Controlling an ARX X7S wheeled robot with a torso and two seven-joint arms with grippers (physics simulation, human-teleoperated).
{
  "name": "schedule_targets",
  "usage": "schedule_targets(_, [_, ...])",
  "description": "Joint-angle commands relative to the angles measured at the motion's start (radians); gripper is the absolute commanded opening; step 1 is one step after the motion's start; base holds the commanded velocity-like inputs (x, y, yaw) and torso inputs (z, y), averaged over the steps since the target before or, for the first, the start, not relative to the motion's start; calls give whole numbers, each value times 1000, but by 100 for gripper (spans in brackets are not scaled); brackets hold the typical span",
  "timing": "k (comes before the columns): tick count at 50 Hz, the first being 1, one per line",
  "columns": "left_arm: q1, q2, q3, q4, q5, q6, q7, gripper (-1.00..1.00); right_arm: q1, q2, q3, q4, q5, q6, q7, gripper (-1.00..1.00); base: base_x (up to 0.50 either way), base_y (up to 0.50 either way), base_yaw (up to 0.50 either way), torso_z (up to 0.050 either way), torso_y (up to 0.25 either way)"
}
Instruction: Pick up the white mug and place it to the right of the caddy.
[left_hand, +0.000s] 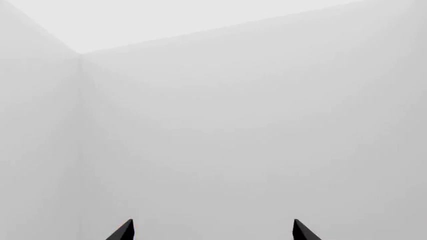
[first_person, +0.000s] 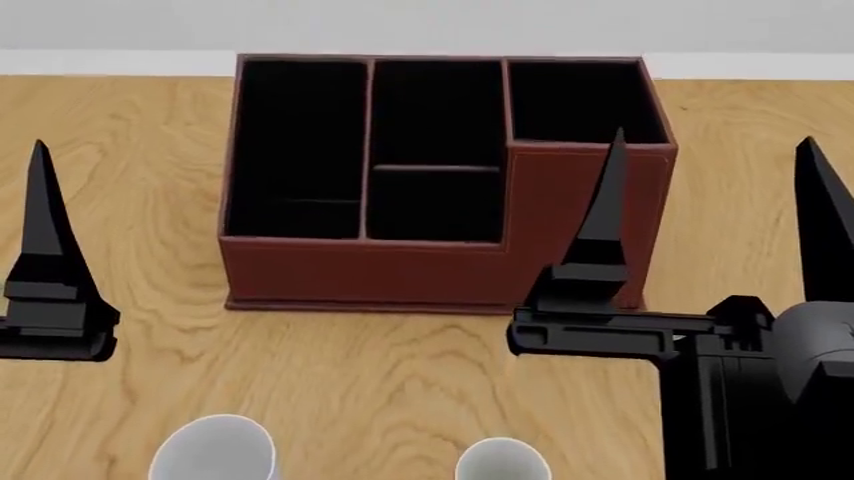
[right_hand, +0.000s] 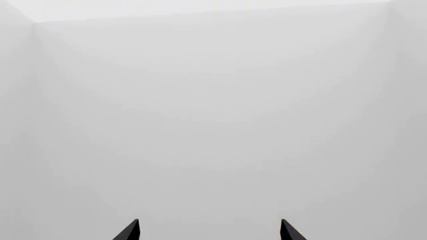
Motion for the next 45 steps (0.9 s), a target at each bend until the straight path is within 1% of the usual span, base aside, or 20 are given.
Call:
schedule_targets(1, [0,-5,6,5,-3,-3,-8,100,-10,6,3,-6,9,-5,7,100,211,0,0,0,0])
schedule_targets(31, [2,-15,3,11,-23,-4,-26,100,-27,20,0,-2,19,-23,22,100,207,0,0,0,0])
schedule_targets(45, [9,-15,-8,6,-40,13,-36,100,-34,25,-3,0,26,-31,28,100,99,0,0,0,1])
